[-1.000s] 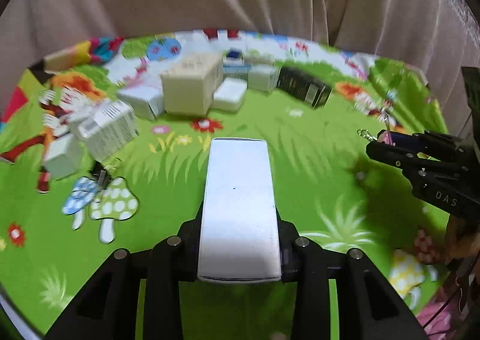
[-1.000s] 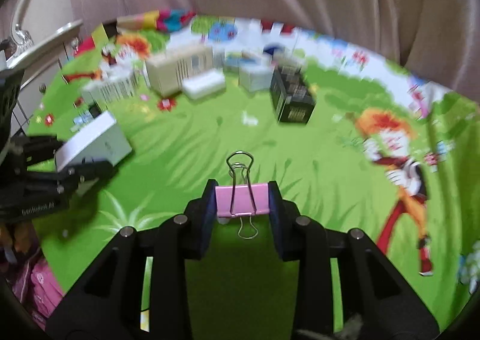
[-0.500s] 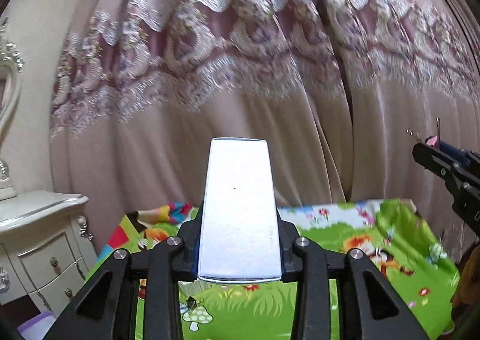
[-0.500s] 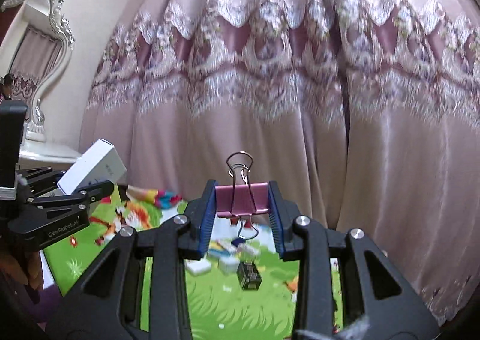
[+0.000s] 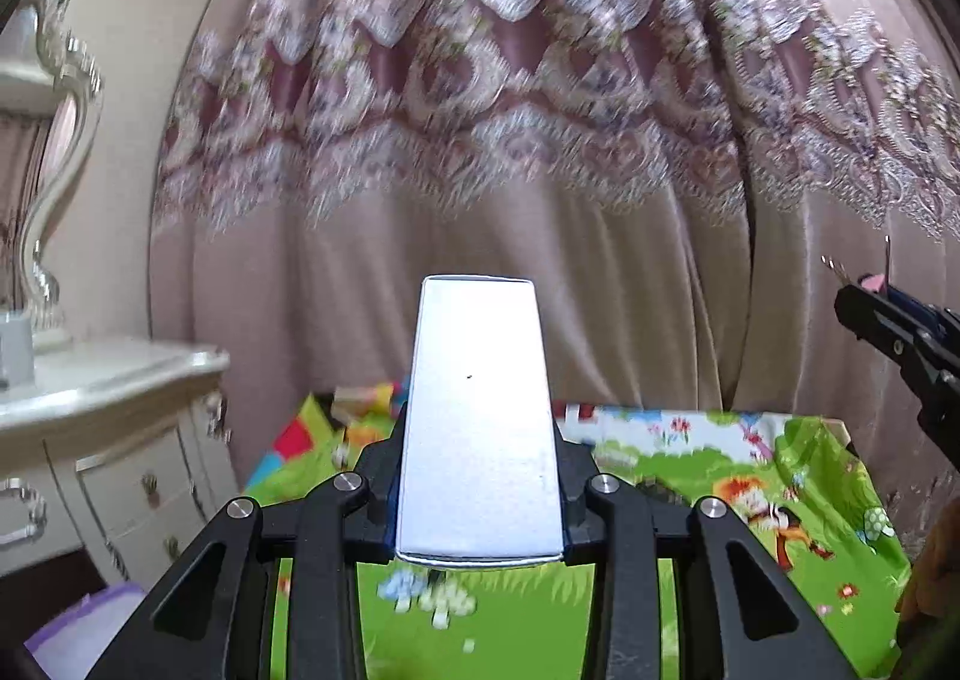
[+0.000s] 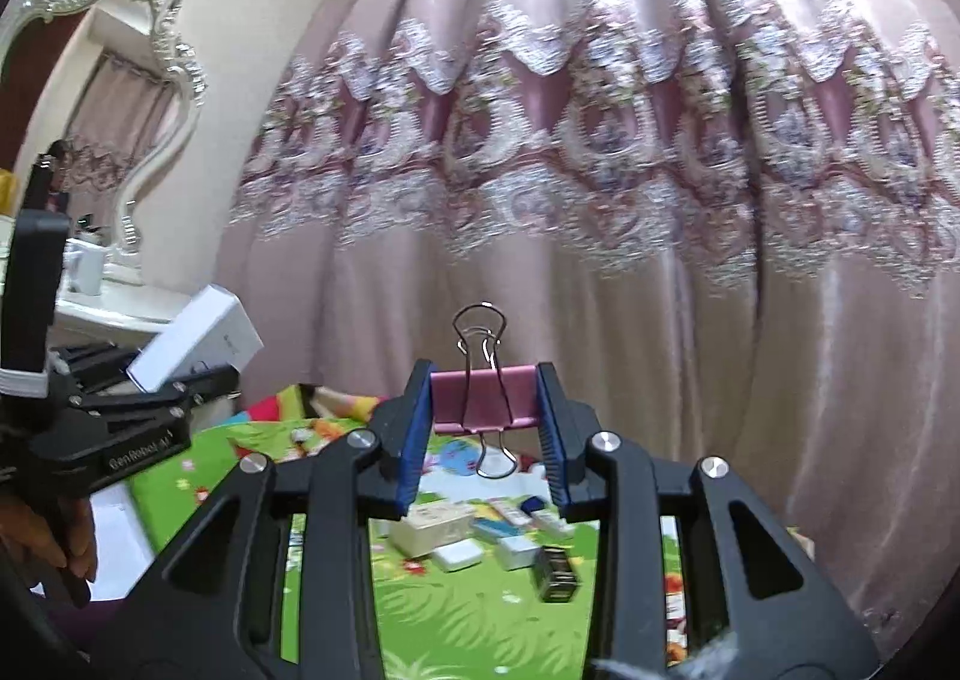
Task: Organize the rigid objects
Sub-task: 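Lift and carry the clip and white box over the purple-rimmed storage box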
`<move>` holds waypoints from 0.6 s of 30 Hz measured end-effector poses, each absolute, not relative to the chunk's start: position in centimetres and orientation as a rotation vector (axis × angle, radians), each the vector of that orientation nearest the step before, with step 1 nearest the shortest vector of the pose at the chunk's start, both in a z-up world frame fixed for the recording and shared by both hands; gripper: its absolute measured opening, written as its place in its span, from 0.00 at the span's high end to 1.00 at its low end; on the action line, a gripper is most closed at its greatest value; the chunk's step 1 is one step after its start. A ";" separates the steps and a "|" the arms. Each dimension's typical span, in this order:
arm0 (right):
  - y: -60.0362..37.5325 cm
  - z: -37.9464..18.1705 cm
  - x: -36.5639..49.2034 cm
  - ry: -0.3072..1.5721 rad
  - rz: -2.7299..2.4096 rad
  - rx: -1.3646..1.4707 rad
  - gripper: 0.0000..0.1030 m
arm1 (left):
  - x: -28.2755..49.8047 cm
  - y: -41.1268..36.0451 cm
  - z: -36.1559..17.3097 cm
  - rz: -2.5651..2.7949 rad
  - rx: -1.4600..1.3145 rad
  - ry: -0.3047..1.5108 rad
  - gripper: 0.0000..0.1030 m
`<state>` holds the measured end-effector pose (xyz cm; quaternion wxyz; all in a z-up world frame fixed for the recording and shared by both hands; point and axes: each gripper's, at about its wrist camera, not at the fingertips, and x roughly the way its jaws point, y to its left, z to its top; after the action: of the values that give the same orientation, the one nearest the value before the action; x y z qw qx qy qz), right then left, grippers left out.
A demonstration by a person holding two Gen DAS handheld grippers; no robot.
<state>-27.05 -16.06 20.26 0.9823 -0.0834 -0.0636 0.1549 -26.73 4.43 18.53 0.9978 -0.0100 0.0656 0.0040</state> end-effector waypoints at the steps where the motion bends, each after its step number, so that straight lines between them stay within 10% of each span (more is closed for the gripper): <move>1: -15.6 20.2 -26.9 -0.115 0.331 -0.172 0.64 | -26.8 4.9 18.3 0.014 -0.029 0.150 0.64; 18: -1.9 16.6 -25.2 0.219 0.827 -0.257 0.64 | -31.5 15.9 12.4 0.260 -0.121 0.376 0.64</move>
<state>-25.24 -1.87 16.62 0.9019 -0.1241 0.1060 0.4000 -31.48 15.93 12.36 0.9722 -0.0598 0.1863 0.1290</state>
